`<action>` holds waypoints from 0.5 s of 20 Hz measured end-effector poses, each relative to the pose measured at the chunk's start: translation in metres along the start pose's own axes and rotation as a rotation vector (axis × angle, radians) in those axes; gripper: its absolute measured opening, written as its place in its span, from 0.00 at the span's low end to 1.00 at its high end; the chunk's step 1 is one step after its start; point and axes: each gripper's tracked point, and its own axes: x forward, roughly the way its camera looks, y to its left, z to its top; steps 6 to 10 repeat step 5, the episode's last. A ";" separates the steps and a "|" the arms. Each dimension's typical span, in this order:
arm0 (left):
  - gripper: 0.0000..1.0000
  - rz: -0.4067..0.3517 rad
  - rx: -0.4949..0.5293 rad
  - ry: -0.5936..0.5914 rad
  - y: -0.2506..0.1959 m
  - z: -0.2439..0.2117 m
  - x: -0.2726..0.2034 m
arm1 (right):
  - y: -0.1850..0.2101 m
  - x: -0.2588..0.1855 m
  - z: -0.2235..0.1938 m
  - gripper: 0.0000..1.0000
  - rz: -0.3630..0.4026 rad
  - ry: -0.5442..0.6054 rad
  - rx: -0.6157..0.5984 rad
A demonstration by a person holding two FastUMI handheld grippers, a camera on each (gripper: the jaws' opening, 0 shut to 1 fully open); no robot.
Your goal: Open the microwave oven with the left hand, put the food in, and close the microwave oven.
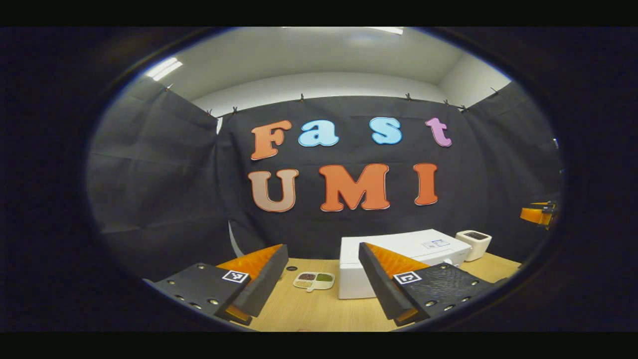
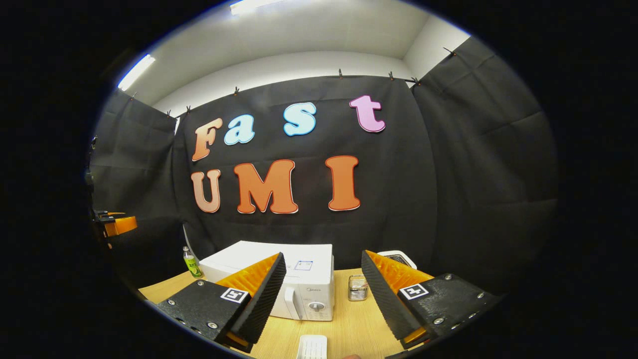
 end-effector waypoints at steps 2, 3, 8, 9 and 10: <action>0.89 -0.011 -0.007 -0.004 -0.002 0.003 -0.005 | -0.003 -0.003 0.003 0.95 -0.003 -0.008 0.005; 0.89 -0.006 -0.001 -0.008 0.000 0.004 -0.005 | -0.004 -0.003 0.003 0.94 -0.006 -0.009 0.008; 0.89 -0.019 -0.015 -0.001 -0.004 -0.001 -0.005 | -0.007 -0.003 0.000 0.94 -0.012 -0.005 0.008; 0.89 -0.019 -0.015 -0.001 -0.004 -0.001 -0.005 | -0.007 -0.003 0.000 0.94 -0.012 -0.005 0.008; 0.89 -0.019 -0.015 -0.001 -0.004 -0.001 -0.005 | -0.007 -0.003 0.000 0.94 -0.012 -0.005 0.008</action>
